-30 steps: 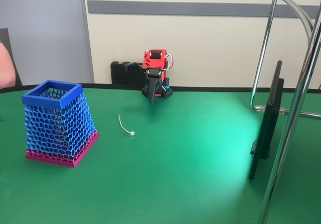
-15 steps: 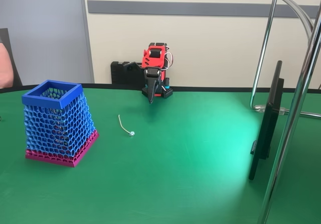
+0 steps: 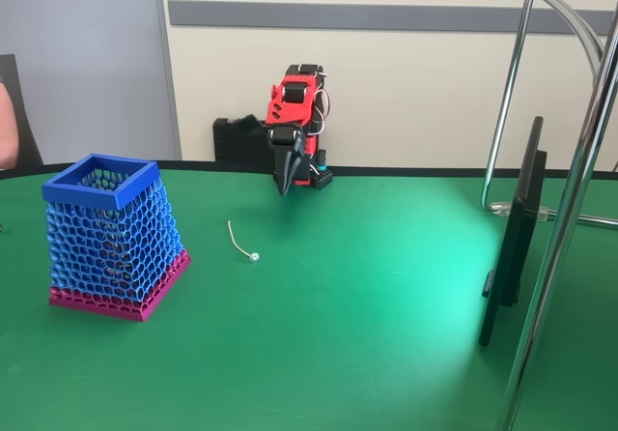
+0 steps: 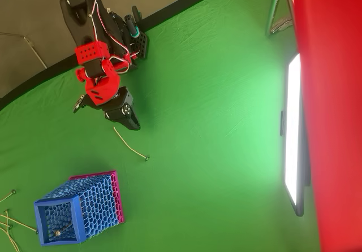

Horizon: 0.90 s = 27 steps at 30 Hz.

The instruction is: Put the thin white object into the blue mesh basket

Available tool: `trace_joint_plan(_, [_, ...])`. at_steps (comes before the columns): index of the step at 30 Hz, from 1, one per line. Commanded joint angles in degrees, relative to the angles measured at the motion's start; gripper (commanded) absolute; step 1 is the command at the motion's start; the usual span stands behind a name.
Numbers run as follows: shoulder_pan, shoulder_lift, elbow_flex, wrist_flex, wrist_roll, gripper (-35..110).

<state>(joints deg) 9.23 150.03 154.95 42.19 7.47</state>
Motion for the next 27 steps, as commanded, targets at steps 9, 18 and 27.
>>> trace_joint_plan(9, [3.3, -24.2, -21.2, 5.4, 9.7, 1])
trace_joint_plan(18, [7.4, -38.8, -31.3, 5.4, 12.7, 2])
trace_joint_plan(27, [11.1, -54.0, -43.3, 6.8, 15.7, 9])
